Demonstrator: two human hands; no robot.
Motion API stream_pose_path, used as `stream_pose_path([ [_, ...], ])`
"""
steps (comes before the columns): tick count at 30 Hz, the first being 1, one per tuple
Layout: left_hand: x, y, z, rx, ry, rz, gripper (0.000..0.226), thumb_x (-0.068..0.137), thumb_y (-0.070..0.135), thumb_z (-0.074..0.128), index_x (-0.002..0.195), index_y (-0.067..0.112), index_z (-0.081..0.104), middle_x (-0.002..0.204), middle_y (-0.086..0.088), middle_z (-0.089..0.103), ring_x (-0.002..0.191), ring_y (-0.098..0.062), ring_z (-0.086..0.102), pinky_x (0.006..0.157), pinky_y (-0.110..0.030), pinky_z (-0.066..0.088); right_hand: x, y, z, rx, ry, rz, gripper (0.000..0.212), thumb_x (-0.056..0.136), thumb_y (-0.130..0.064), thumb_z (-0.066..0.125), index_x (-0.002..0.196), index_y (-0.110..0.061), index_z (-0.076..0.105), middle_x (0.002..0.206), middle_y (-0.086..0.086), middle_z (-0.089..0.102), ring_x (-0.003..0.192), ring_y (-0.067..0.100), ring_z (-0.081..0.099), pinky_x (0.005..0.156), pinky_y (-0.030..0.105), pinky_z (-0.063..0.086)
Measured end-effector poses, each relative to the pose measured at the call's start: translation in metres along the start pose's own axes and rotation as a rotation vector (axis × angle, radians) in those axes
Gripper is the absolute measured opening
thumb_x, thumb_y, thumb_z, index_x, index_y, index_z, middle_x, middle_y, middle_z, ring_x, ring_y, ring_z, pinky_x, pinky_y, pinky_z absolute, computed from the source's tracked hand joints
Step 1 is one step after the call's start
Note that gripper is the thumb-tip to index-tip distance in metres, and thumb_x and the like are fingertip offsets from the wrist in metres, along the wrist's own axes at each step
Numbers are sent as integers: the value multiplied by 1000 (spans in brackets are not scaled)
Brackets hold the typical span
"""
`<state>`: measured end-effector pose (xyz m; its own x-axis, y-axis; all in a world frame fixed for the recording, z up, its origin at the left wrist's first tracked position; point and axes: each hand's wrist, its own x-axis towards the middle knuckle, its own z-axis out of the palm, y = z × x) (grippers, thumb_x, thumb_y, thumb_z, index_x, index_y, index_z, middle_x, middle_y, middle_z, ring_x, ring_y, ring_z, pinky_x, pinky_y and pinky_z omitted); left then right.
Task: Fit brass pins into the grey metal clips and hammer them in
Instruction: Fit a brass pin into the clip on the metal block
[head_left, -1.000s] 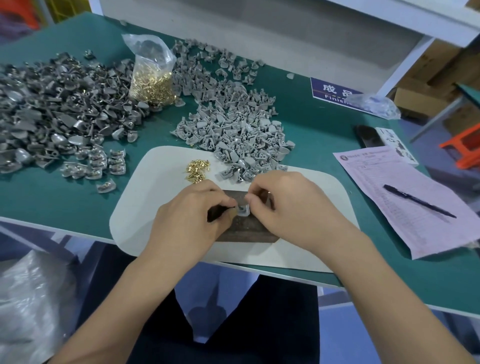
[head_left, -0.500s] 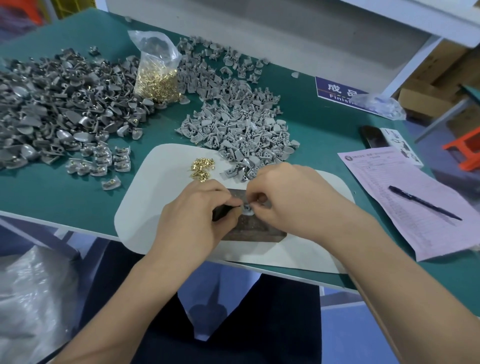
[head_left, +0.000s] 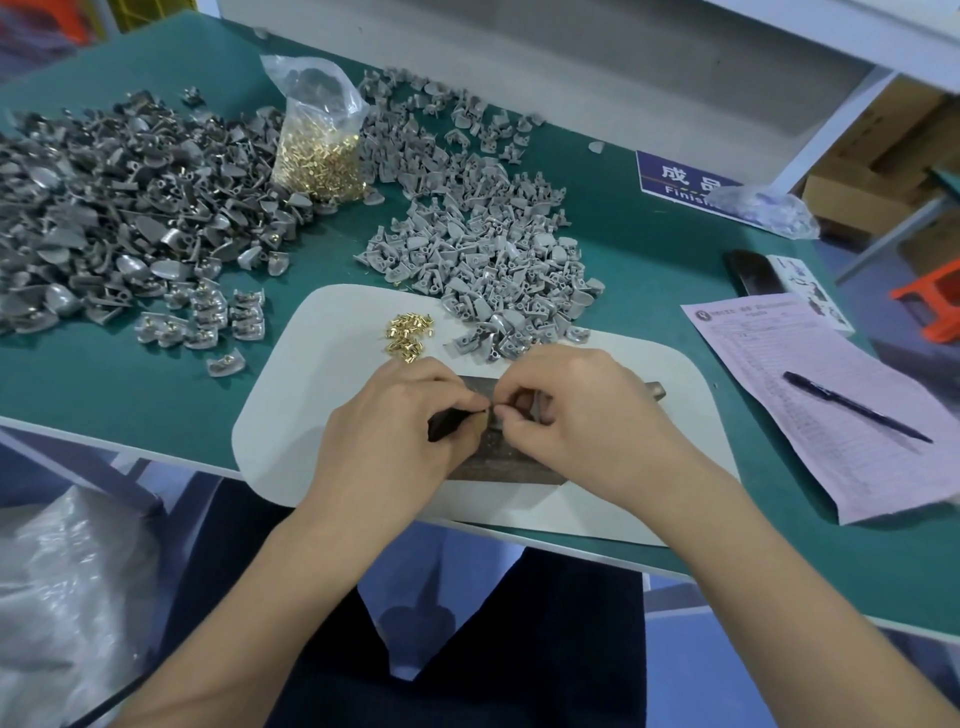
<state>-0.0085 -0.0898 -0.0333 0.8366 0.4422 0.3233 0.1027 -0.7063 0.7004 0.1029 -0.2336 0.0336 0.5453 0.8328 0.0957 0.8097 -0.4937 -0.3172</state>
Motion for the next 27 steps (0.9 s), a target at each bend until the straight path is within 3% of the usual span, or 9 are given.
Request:
stream_pose_path([
  [5, 0, -1, 2, -10, -3, -7, 11, 81, 39, 77, 91, 41, 75, 93, 26, 63, 93, -1, 55, 67, -30, 50, -2, -4, 2, -46, 27, -25, 1, 85, -27, 70, 85, -28, 70, 79, -14, 52, 76, 8, 49, 62, 29, 38],
  [12, 1, -1, 0, -30, -9, -15, 9, 79, 42, 77, 88, 44, 75, 91, 24, 62, 92, -1, 55, 65, -28, 46, -1, 1, -2, 82, -30, -48, 3, 84, -19, 70, 82, -23, 70, 79, -8, 60, 72, 10, 50, 69, 41, 52],
  [16, 0, -2, 1, -33, -4, 0, 9, 80, 46, 74, 89, 44, 75, 90, 23, 62, 91, -3, 56, 62, -28, 45, 2, -5, -6, 5, -60, -42, 4, 87, -22, 68, 86, -22, 72, 80, -10, 58, 75, 13, 52, 72, 39, 52],
  [20, -1, -3, 0, -70, -12, 13, 7, 82, 41, 75, 88, 39, 76, 89, 20, 62, 90, -6, 58, 65, -34, 49, 6, -17, -14, -208, -151, -93, 13, 96, -27, 57, 90, -24, 68, 88, -7, 56, 92, 23, 61, 75, 36, 50],
  [22, 0, -3, 0, -63, -21, 6, 4, 81, 35, 78, 84, 36, 75, 91, 19, 63, 91, -7, 58, 66, -36, 49, 8, -27, -13, -339, -164, -125, 12, 97, -22, 54, 90, -22, 64, 95, -2, 60, 96, 27, 64, 69, 35, 43],
  [25, 0, -2, -1, -38, -27, -21, 6, 79, 30, 79, 78, 31, 74, 92, 18, 63, 93, -7, 57, 68, -39, 50, 8, -37, -10, -423, -153, -144, 20, 94, -15, 58, 81, -25, 48, 86, -1, 53, 91, 28, 65, 64, 34, 32],
  [27, 0, -1, -2, -44, -29, -13, 4, 81, 32, 78, 80, 33, 75, 91, 18, 63, 93, -7, 57, 68, -38, 50, 8, -33, -11, -379, -155, -117, 11, 95, -18, 57, 85, -22, 58, 92, 1, 60, 93, 28, 64, 66, 33, 34],
])
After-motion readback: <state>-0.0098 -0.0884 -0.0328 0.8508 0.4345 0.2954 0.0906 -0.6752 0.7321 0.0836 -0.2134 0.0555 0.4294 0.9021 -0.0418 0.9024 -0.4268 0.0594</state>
